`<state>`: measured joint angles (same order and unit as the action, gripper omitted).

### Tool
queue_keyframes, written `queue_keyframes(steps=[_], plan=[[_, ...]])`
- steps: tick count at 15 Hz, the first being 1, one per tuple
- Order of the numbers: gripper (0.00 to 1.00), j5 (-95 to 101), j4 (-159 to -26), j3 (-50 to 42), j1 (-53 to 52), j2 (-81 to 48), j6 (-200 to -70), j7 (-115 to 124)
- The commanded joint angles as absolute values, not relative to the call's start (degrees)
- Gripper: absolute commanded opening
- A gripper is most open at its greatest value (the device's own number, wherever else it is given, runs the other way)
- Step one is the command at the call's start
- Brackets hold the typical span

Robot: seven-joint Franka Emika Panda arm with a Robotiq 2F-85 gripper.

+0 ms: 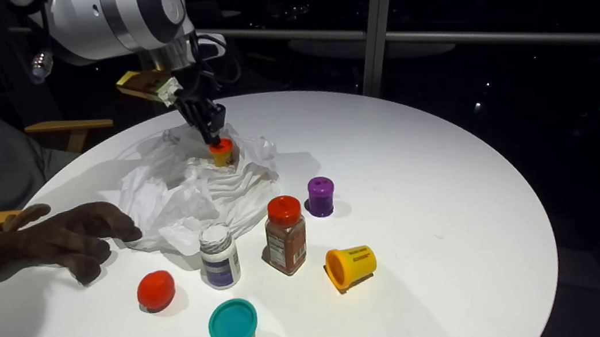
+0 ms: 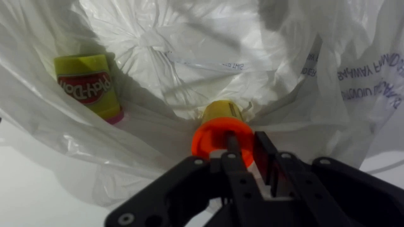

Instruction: Pick the object in the plastic bag and put them on the table

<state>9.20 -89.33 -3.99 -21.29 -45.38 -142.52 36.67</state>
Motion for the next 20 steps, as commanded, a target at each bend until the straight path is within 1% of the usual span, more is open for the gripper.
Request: queue_keyframes(steps=[1, 2, 3, 10, 11, 20], plan=[[0.34, 7.96, -86.51, -3.4, -20.72, -46.76, -140.33, 35.16], [0.35, 8.03, -86.56, -3.33, -20.72, -46.69, -140.73, 35.04], [0.4, 8.05, -86.8, -3.24, -20.76, -46.51, -141.32, 34.98], [0.99, 8.1, -87.34, -2.96, -21.01, -46.25, -141.6, 34.68], [1.0, 8.12, -87.26, -3.0, -21.03, -46.36, -141.52, 34.72], [1.0, 8.04, -86.12, -3.79, -20.76, -47.76, -140.77, 35.49]])
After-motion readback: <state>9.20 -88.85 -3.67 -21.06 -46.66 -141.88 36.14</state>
